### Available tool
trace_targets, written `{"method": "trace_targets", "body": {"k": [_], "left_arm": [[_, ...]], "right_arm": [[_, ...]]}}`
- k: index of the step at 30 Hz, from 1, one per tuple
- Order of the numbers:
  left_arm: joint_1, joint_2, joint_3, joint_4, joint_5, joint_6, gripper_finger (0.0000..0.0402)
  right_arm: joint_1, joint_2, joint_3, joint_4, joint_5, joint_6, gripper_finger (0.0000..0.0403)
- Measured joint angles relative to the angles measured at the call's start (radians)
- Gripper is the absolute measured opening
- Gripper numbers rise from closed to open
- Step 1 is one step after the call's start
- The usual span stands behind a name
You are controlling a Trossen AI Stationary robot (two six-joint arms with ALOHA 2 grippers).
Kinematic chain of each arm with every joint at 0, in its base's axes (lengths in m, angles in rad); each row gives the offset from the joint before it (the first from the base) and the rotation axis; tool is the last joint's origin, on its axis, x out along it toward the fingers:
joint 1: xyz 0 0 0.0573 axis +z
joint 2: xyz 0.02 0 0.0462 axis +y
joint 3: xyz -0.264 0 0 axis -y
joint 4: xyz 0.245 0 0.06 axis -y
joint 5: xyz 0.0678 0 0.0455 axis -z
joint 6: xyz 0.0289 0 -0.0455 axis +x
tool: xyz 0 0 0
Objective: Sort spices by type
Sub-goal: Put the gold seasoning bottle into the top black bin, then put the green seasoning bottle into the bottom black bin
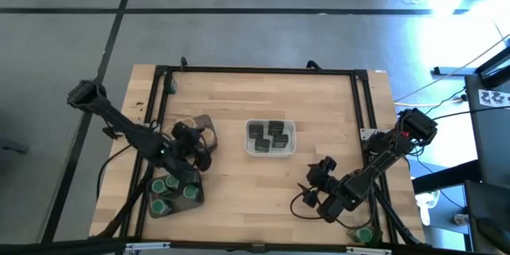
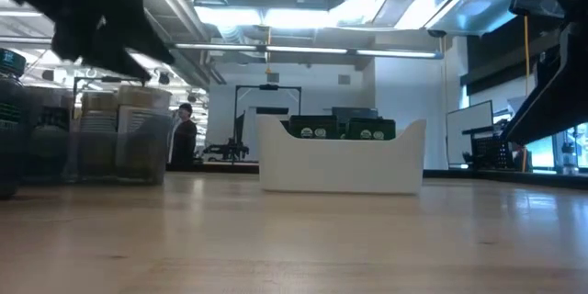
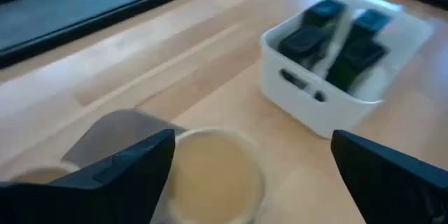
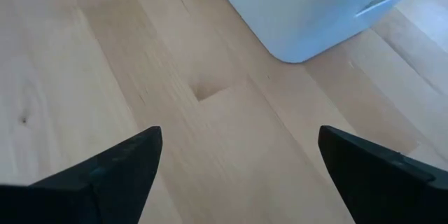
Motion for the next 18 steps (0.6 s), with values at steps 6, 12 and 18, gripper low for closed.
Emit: {"method": "trace_targets", "body": {"k": [6, 12, 18], "left_arm": [[-0.022, -0.097, 0.071, 0.017, 0.013, 0.228, 0.0381], [-0.089, -0.063, 0.074, 0.385, 0.04, 0.53, 0.0381], [-0.125, 0.147, 0.073, 0.786, 0.096, 0.721, 0.0381]], "right_arm": [[0.001, -0.027, 0.074, -0.083, -0.025, -0.017, 0.0383], [0.044, -0.072, 0.213, -0.195, -0.188, -0.099, 0.0383], [0.134, -0.074, 0.346, -0.298, -0.263, -0.103, 0.0383]]}}
